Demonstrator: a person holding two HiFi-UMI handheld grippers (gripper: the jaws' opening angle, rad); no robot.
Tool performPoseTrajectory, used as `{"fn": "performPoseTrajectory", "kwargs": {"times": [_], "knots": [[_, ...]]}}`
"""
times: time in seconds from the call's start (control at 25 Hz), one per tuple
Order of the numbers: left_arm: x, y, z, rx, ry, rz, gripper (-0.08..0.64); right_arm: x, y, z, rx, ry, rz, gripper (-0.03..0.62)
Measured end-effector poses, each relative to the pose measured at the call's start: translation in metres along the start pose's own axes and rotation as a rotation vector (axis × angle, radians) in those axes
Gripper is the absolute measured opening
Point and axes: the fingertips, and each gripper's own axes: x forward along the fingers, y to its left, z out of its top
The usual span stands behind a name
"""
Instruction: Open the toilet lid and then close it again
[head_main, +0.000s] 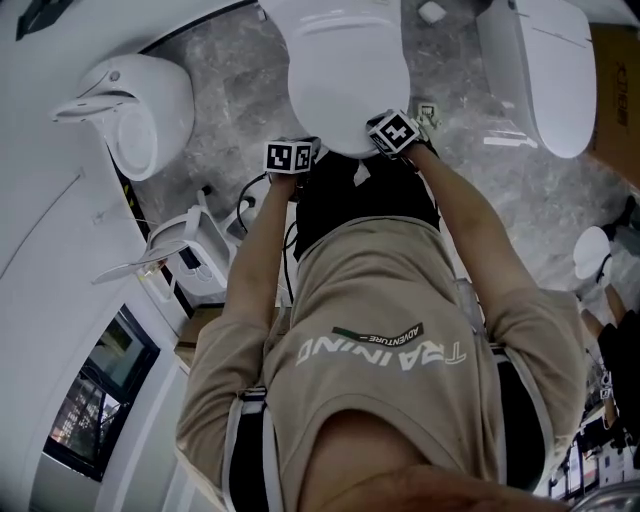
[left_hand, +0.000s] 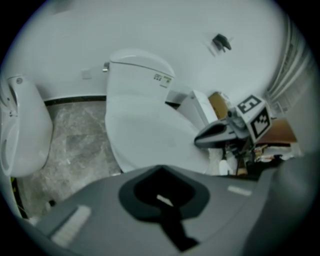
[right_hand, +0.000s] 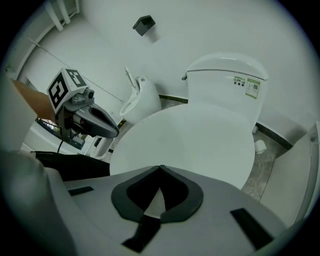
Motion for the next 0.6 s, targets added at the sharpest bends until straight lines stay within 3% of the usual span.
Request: {"fn": "performPoseTrajectory", "kwargs": {"times": [0.24, 0.36, 0.6], "knots": [[0.013, -0.001, -0.01, 0.021, 0.049, -0.026, 0.003, 0.009, 0.002, -0.008, 0.057, 0.004, -0.017, 0.014], [0.02, 0.002, -0.011, 0.077, 0.079, -0.035, 0.003, 0.01, -0.002, -0.007, 0.095, -0.004, -0.03, 0.014], [0.032, 0.006, -0.025, 0.128, 0.133, -0.094, 0.003, 0.018, -0.002, -0.02, 0.15, 0.017, -0.115, 0.014]]}}
